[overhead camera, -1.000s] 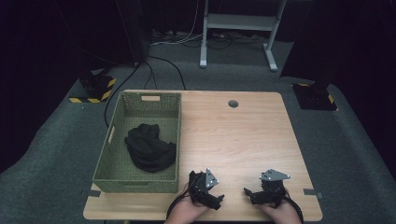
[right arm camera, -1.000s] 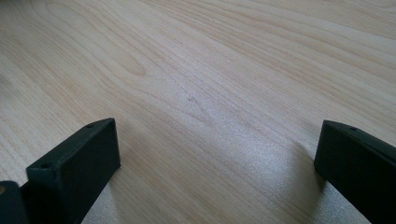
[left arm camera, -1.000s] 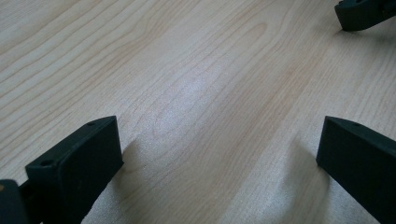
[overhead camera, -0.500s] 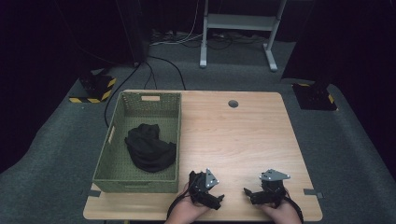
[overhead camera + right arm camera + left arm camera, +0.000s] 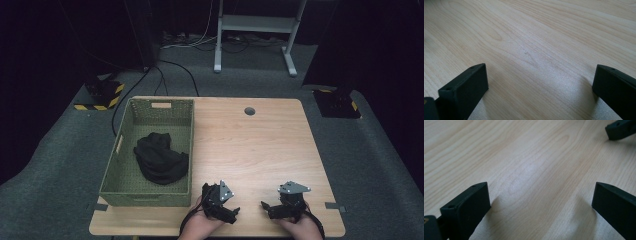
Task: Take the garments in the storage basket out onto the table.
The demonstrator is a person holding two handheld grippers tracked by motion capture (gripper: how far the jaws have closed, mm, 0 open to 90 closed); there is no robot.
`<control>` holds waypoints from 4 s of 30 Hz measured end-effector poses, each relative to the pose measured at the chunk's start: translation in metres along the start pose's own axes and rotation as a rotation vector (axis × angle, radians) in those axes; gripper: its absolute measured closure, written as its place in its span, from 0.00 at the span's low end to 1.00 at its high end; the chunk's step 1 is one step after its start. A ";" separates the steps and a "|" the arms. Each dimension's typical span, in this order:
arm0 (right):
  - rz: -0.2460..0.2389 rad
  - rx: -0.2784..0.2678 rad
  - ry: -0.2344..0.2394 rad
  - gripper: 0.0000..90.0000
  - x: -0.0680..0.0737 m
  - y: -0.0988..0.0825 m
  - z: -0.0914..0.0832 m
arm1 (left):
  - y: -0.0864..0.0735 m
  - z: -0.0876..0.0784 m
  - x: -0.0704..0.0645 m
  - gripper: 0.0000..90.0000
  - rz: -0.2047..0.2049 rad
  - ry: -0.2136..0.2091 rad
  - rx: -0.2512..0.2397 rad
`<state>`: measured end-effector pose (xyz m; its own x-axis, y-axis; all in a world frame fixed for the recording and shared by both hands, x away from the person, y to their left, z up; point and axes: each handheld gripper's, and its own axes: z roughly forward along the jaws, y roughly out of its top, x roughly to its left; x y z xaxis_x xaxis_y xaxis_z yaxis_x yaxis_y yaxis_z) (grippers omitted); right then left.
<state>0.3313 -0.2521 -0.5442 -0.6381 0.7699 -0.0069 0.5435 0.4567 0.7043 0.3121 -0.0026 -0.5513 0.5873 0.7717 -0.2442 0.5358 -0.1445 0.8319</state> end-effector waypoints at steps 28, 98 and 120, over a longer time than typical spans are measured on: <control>-0.001 0.000 0.000 0.00 0.000 0.000 0.000 | 0.017 -0.018 -0.004 0.02 -0.014 -0.033 -0.051; 0.000 0.000 0.000 0.00 0.000 0.000 0.000 | 0.064 -0.080 -0.014 0.02 0.019 -0.084 -0.158; 0.000 0.000 0.000 0.00 0.000 0.000 0.000 | 0.074 -0.103 0.010 0.02 -0.016 -0.022 -0.219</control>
<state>0.3313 -0.2521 -0.5442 -0.6383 0.7697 -0.0072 0.5431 0.4569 0.7044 0.2949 0.0588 -0.4411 0.5937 0.7591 -0.2672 0.4025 0.0074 0.9154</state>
